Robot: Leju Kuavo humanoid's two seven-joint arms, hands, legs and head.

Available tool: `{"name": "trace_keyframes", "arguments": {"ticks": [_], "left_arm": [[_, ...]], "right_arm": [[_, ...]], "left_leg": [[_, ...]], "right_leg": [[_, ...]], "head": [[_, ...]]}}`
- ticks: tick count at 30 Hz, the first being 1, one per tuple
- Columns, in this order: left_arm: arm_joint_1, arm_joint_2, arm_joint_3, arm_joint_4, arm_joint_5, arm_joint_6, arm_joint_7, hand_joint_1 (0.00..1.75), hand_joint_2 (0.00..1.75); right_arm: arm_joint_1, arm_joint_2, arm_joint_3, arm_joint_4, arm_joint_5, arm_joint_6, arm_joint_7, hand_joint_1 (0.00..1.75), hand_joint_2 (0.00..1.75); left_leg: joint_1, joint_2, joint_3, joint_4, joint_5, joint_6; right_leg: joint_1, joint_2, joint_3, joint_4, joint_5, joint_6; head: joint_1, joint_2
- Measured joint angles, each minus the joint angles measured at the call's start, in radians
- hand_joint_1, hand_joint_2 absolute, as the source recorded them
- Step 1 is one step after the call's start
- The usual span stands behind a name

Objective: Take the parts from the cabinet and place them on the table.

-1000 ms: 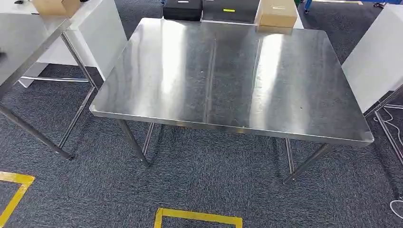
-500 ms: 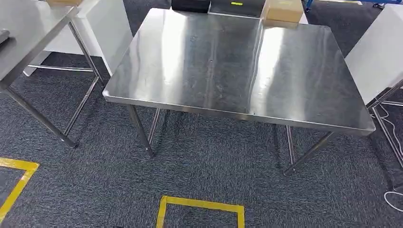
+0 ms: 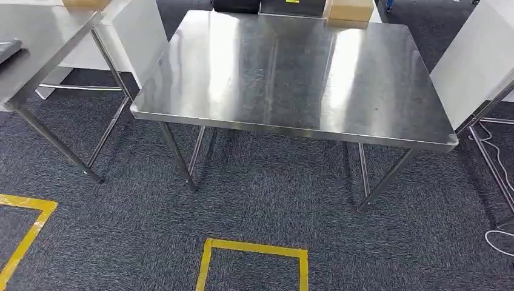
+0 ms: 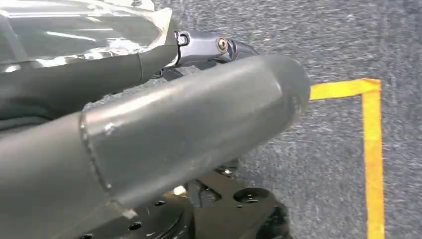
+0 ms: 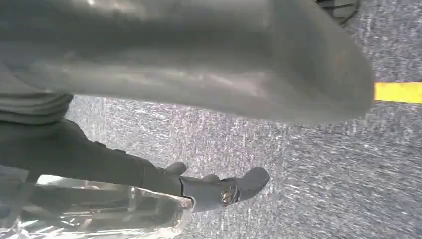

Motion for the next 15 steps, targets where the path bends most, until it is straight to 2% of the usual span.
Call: {"name": "trace_keyframes", "arguments": {"ticks": [1, 2, 3, 5, 6, 7, 8, 9, 10, 11, 12, 13, 14, 15], "left_arm": [[0.000, 0.002, 0.000, 0.000, 0.000, 0.000, 0.000, 0.00, 0.00], [-0.001, 0.003, 0.000, 0.000, 0.000, 0.000, -0.001, 0.00, 0.00], [-0.002, 0.003, 0.000, 0.000, 0.000, 0.000, -0.002, 0.00, 0.00], [-0.002, 0.004, -0.001, 0.000, 0.000, 0.000, -0.004, 0.00, 0.00], [-0.002, 0.004, -0.001, 0.000, 0.000, 0.000, -0.005, 0.00, 0.00], [-0.001, 0.004, -0.001, 0.000, 0.002, 0.000, -0.006, 0.00, 0.00], [-0.002, 0.002, -0.002, 0.000, 0.002, 0.000, -0.006, 0.00, 0.00], [-0.003, 0.005, -0.002, 0.000, 0.002, 0.000, -0.007, 0.00, 0.00], [-0.003, 0.005, -0.002, 0.000, 0.003, 0.001, -0.008, 0.00, 0.00], [-0.003, 0.005, -0.002, 0.000, 0.003, 0.001, -0.008, 0.00, 0.00], [-0.003, 0.006, -0.002, 0.000, 0.003, 0.001, -0.009, 0.00, 0.00], [-0.003, 0.006, -0.002, 0.000, 0.003, 0.001, -0.009, 0.00, 0.00], [-0.003, 0.006, -0.002, 0.000, 0.003, 0.001, -0.010, 0.00, 0.00], [-0.003, 0.005, -0.002, 0.000, 0.003, 0.001, -0.011, 0.00, 0.00]], "right_arm": [[0.000, 0.001, 0.000, 0.000, 0.000, 0.000, 0.000, 0.00, 0.00], [0.000, 0.001, 0.000, 0.000, 0.000, 0.000, 0.000, 0.00, 0.00], [-0.001, 0.002, 0.000, 0.000, 0.000, 0.000, 0.000, 0.00, 0.00], [-0.004, 0.002, 0.000, 0.000, 0.000, 0.000, 0.000, 0.00, 0.00], [-0.005, 0.003, 0.000, 0.000, 0.000, 0.000, 0.000, 0.00, 0.00], [-0.002, 0.003, 0.000, 0.000, 0.000, 0.000, 0.000, 0.00, 0.00], [-0.002, 0.002, 0.001, 0.000, 0.000, 0.000, 0.000, 0.00, 0.00], [-0.001, 0.001, 0.001, 0.000, 0.001, 0.000, 0.000, 0.00, 0.00], [-0.001, 0.002, 0.002, 0.000, 0.002, 0.000, 0.000, 0.00, 0.00], [-0.001, 0.002, 0.003, 0.000, 0.003, 0.000, 0.000, 0.00, 0.00], [-0.001, 0.002, 0.004, 0.000, 0.004, 0.000, 0.000, 0.00, 0.00], [0.000, 0.002, 0.006, 0.000, 0.005, 0.001, 0.000, 0.00, 0.00], [-0.001, 0.001, 0.007, 0.000, 0.005, 0.001, 0.001, 0.00, 0.00], [-0.001, 0.000, 0.008, 0.000, 0.005, 0.001, 0.002, 0.00, 0.00]], "left_leg": [[0.002, 0.000, 0.061, -0.087, 0.027, 0.000], [0.003, 0.000, 0.116, -0.173, 0.028, 0.002], [-0.003, -0.003, 0.137, -0.212, 0.011, 0.005], [-0.007, -0.004, 0.125, -0.218, 0.009, 0.013], [-0.011, -0.004, 0.119, -0.217, 0.012, 0.022], [-0.008, -0.003, 0.110, -0.226, 0.024, 0.038], [-0.006, 0.001, 0.107, -0.230, 0.034, 0.052], [-0.006, 0.002, 0.094, -0.230, 0.044, 0.067], [-0.007, 0.002, 0.082, -0.230, 0.054, 0.071], [-0.008, 0.003, 0.069, -0.229, 0.063, 0.072], [-0.009, 0.004, 0.056, -0.228, 0.073, 0.071], [-0.009, 0.004, 0.043, -0.228, 0.083, 0.070], [-0.009, 0.004, 0.029, -0.228, 0.094, 0.067], [-0.008, 0.004, 0.018, -0.228, 0.103, 0.064]], "right_leg": [[-0.001, 0.001, -0.009, 0.009, 0.001, 0.003], [-0.001, 0.000, -0.016, 0.020, 0.002, 0.004], [0.007, 0.000, -0.030, 0.032, 0.004, 0.009], [0.007, -0.001, -0.040, 0.034, 0.014, 0.024], [0.007, -0.001, -0.046, 0.034, 0.021, 0.034], [0.014, 0.001, -0.049, 0.035, 0.027, 0.043], [0.005, 0.003, -0.063, 0.053, 0.005, 0.042], [0.006, 0.006, -0.087, 0.101, -0.041, 0.032], [0.005, 0.007, -0.111, 0.173, -0.090, 0.024], [0.001, 0.008, -0.136, 0.247, -0.130, 0.021], [0.000, 0.008, -0.151, 0.306, -0.155, 0.023], [-0.001, 0.008, -0.149, 0.336, -0.157, 0.033], [-0.003, 0.008, -0.123, 0.317, -0.139, 0.046], [-0.003, 0.008, -0.082, 0.264, -0.109, 0.058]], "head": [[0.000, 0.000], [0.000, 0.000], [0.000, 0.000], [0.000, 0.000], [0.003, 0.000], [0.002, 0.000], [-0.001, 0.000], [0.006, 0.000], [0.009, 0.000], [0.008, 0.000], [0.008, 0.000], [0.009, 0.000], [0.008, 0.000], [0.010, 0.000]]}}
